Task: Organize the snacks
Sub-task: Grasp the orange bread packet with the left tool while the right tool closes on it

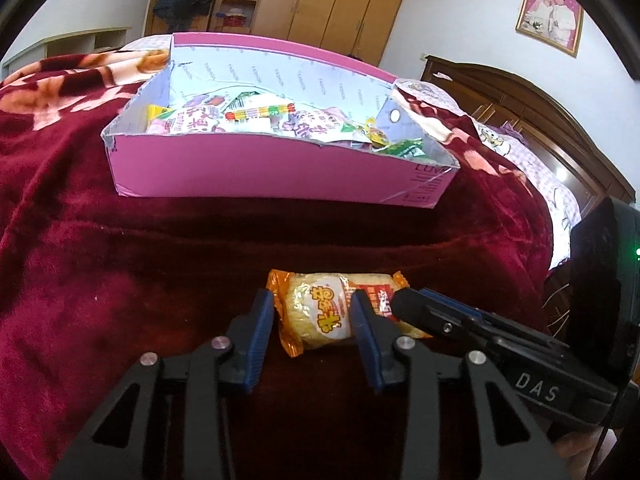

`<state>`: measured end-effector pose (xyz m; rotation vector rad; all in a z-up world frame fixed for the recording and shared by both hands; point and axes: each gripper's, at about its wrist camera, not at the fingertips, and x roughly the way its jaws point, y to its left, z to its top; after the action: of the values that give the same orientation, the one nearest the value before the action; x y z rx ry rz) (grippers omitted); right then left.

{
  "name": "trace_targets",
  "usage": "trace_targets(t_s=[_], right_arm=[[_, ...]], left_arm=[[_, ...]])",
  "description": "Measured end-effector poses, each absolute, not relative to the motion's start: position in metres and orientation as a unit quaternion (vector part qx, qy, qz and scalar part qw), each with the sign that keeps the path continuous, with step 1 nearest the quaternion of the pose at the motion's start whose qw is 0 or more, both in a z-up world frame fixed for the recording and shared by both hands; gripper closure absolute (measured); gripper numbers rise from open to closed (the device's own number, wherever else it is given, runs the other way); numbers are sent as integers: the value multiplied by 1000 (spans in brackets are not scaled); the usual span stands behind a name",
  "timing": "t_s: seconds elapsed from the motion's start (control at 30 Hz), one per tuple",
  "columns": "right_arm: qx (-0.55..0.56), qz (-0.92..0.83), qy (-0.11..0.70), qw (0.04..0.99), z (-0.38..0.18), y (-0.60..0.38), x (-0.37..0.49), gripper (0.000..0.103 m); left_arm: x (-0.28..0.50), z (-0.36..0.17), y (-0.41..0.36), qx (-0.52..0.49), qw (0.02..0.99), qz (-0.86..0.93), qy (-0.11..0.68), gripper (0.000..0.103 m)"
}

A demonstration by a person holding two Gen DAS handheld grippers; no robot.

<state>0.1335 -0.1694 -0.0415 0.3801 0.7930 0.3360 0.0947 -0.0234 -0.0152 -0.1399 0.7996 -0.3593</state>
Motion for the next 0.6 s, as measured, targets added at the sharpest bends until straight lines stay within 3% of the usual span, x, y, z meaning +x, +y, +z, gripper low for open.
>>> trace_targets(t_s=[0.1, 0.17, 0.23, 0.53, 0.6], right_arm=[[180, 156, 385, 892, -40, -168, 133, 68], [182, 155, 385, 892, -41, -167, 133, 68], [191, 159, 387, 888, -44, -169, 136, 67], [205, 166, 384, 885, -48, -172, 139, 67], [206, 168, 383, 885, -47, -173, 138, 66]], left_arm=[[93, -15, -20, -71, 901, -171, 392, 60], [92, -18, -18, -70, 904, -152, 394, 46], [94, -22, -16, -83, 901, -147, 399, 44], [95, -23, -16, -108, 893, -177, 400, 61], [94, -22, -17, -109, 892, -178, 400, 61]])
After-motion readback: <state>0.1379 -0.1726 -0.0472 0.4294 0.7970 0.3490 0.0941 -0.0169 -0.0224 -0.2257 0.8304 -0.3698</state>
